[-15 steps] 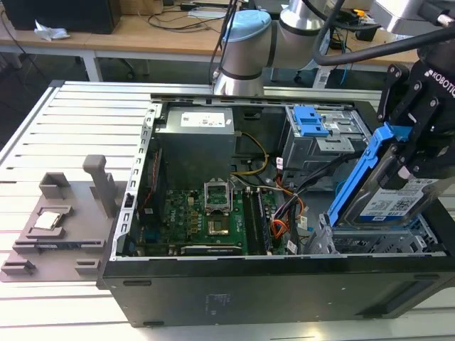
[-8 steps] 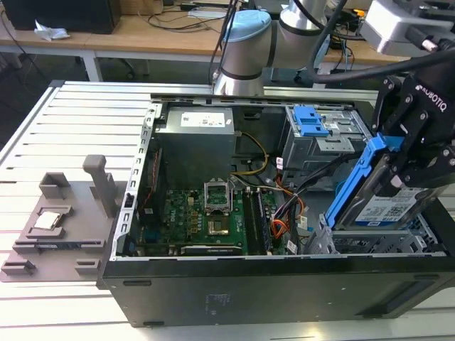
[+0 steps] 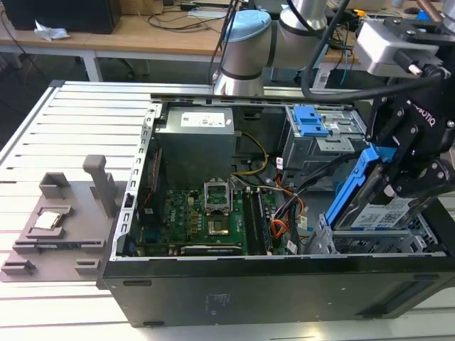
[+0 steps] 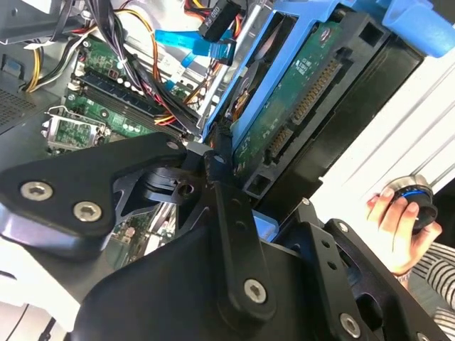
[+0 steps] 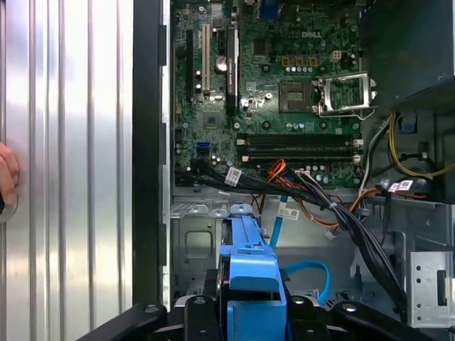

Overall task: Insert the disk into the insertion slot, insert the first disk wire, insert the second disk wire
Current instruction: 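Insert the disk into the insertion slot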

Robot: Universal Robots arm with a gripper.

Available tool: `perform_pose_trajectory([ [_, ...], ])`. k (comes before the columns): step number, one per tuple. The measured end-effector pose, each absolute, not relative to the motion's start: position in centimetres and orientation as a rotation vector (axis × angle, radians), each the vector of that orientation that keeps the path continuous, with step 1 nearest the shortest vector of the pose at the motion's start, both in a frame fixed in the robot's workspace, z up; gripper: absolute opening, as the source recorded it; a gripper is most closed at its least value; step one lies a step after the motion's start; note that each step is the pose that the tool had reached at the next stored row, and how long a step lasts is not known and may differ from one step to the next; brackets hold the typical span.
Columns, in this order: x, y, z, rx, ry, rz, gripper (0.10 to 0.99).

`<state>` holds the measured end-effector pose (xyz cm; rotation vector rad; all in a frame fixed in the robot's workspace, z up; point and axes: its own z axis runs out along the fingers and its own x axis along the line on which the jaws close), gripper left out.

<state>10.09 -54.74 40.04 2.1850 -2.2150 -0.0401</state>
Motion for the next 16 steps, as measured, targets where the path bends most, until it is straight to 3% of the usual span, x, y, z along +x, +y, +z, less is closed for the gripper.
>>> perform_pose_trajectory([
  [16,10.1,-54.7,37.9,2.185,-2.215,-0.04,0.361],
])
